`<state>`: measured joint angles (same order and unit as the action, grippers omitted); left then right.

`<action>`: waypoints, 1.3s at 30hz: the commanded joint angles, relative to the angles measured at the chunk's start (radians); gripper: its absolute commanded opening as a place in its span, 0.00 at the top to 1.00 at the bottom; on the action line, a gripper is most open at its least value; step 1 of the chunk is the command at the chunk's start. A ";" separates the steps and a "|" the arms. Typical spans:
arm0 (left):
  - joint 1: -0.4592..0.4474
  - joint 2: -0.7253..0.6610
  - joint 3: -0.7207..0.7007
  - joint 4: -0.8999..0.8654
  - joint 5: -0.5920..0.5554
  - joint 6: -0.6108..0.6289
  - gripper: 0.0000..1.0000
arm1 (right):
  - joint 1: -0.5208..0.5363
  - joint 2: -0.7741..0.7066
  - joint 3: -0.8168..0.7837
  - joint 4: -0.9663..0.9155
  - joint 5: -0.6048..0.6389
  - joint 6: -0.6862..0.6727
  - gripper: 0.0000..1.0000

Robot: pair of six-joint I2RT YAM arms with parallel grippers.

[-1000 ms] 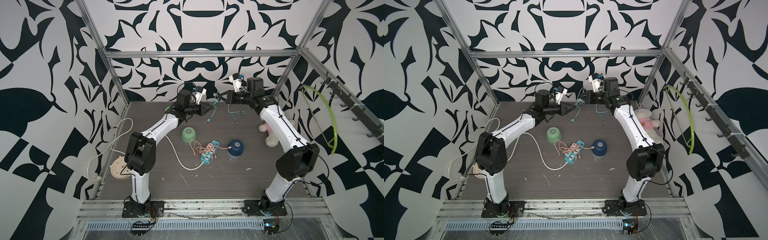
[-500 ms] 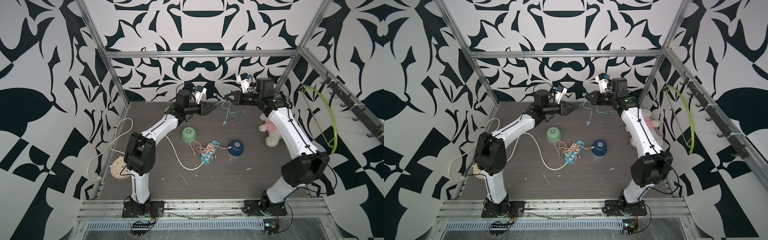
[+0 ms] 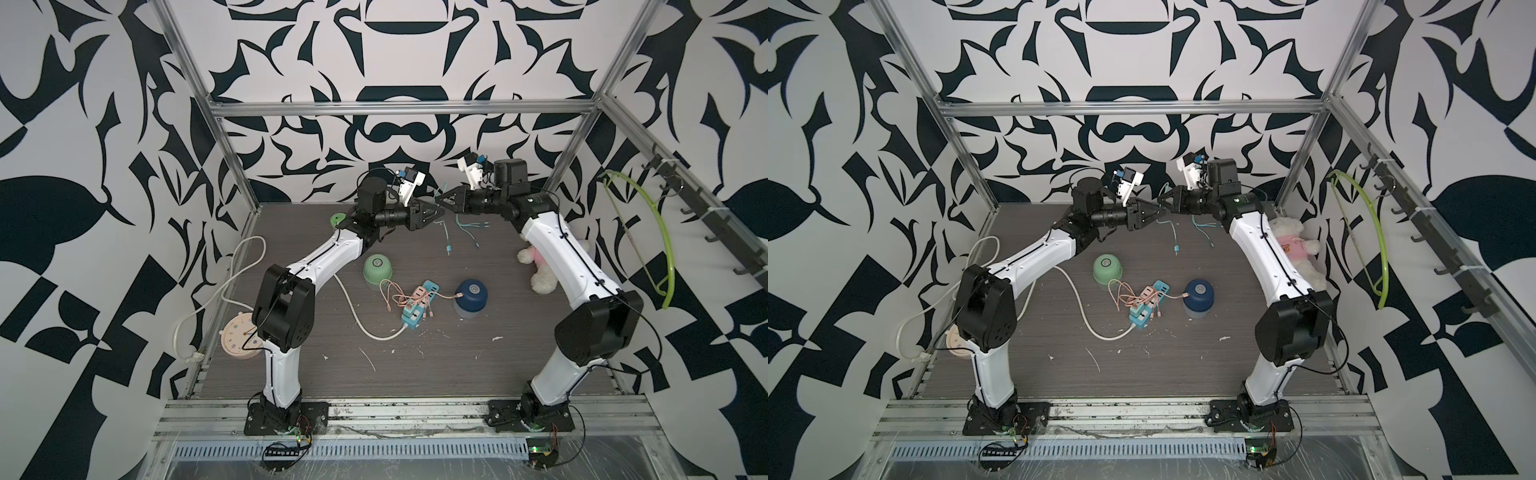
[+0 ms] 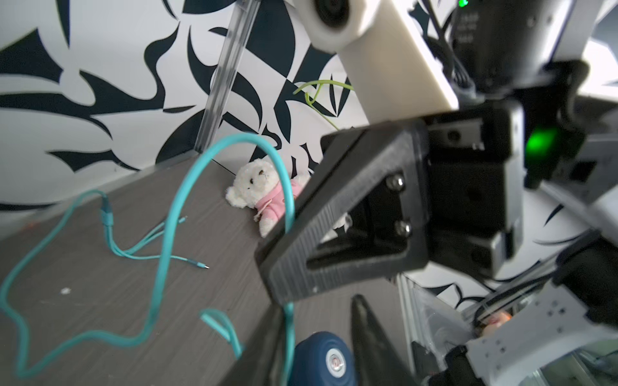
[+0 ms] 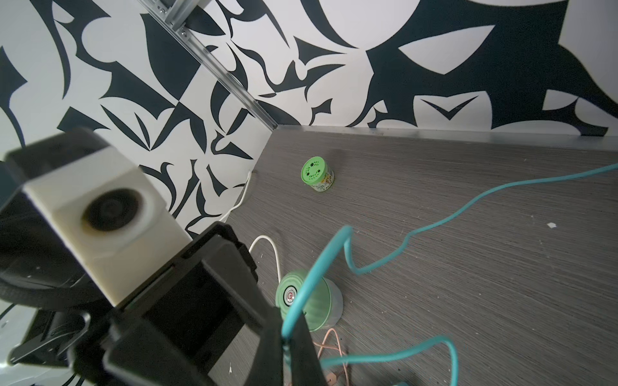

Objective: Charge the cordless meat grinders
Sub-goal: Pick up the charging cable from the center of the board.

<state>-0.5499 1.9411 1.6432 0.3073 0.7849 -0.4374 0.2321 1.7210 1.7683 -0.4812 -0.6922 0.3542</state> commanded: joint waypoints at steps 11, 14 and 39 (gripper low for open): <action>0.004 0.018 0.079 -0.169 -0.053 0.078 1.00 | -0.016 -0.026 0.096 -0.034 -0.002 -0.043 0.68; 0.011 0.009 0.081 -0.180 -0.062 0.060 1.00 | -0.051 -0.061 0.074 -0.059 0.001 -0.097 0.43; 0.082 0.019 0.277 -0.229 0.333 -0.101 1.00 | -0.073 0.085 -0.064 -0.347 -0.305 -0.778 0.38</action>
<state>-0.4660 1.9503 1.8870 0.0849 1.0592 -0.5426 0.1635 1.8366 1.6527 -0.7872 -0.9207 -0.3859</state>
